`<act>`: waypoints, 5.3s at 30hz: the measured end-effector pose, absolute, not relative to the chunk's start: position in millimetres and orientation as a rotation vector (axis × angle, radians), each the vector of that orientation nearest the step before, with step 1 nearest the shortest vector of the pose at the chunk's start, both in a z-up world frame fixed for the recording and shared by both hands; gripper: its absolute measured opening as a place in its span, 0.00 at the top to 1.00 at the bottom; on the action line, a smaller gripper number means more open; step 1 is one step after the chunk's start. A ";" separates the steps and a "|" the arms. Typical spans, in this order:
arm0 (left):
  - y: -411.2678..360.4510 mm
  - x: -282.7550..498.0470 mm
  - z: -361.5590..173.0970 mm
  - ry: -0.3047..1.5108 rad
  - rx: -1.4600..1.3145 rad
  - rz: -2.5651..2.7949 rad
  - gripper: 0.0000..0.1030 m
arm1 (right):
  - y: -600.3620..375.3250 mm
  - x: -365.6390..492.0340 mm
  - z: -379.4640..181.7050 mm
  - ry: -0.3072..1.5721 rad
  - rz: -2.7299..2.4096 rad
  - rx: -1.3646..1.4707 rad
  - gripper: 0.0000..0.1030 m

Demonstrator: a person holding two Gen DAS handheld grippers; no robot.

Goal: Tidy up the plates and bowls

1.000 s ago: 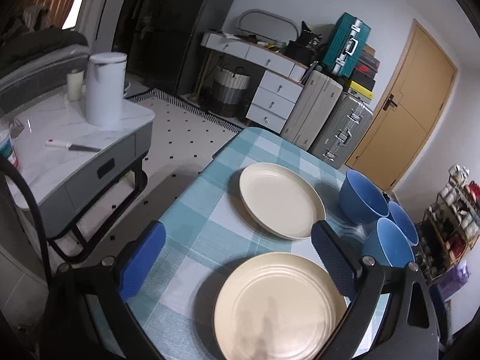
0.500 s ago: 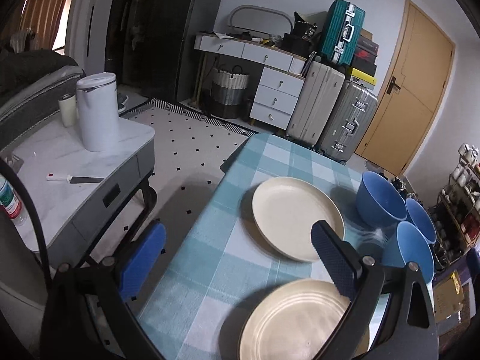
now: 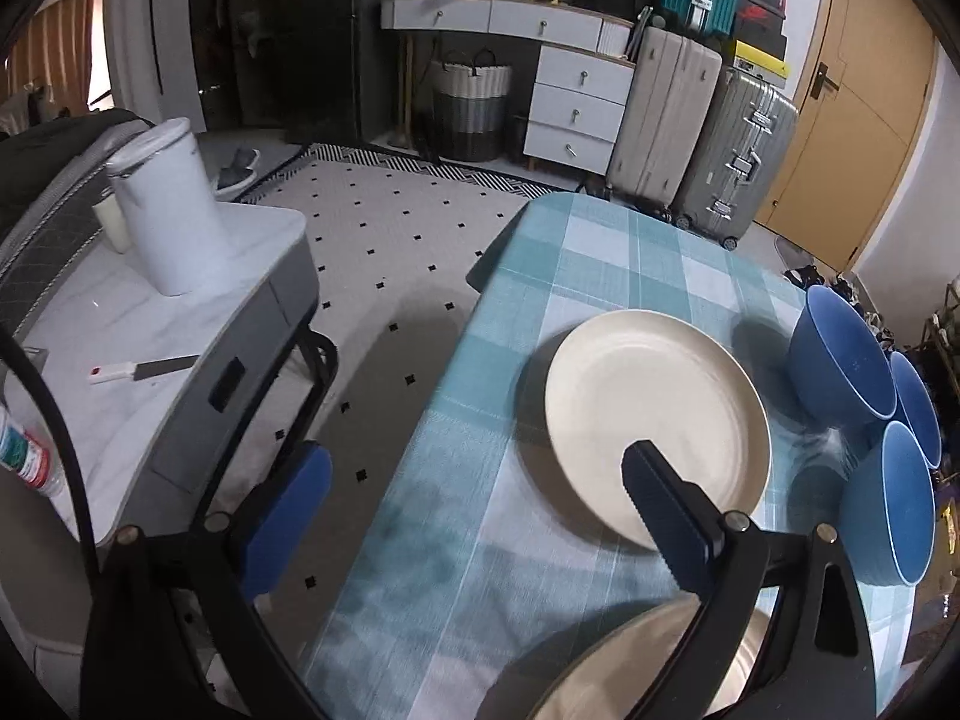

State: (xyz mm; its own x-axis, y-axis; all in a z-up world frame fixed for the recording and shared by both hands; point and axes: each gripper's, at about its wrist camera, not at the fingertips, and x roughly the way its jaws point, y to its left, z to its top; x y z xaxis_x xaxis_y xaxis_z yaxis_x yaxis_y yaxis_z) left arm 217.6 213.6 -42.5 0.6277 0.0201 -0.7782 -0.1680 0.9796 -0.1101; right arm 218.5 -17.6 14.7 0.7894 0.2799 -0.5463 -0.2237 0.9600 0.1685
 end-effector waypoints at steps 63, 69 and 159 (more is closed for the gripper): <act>172.4 309.4 -125.3 1.227 -0.204 -0.068 0.55 | -40.9 366.6 -141.4 1.242 0.054 0.228 0.80; 166.3 308.3 -125.9 1.239 -0.173 -0.080 0.75 | -39.7 365.6 -143.3 1.223 0.049 0.195 0.87; 185.2 213.8 -63.2 1.040 -0.208 -0.062 0.87 | -32.0 268.5 -63.1 1.021 0.121 0.030 0.90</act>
State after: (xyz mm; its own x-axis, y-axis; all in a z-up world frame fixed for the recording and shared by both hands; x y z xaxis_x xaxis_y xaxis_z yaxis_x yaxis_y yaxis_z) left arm 213.8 185.2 -63.2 0.5067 -0.1495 -0.8491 -0.0475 0.9785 -0.2006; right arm 268.5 -32.0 -63.1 0.5166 0.1145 -0.8485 -0.0864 0.9929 0.0814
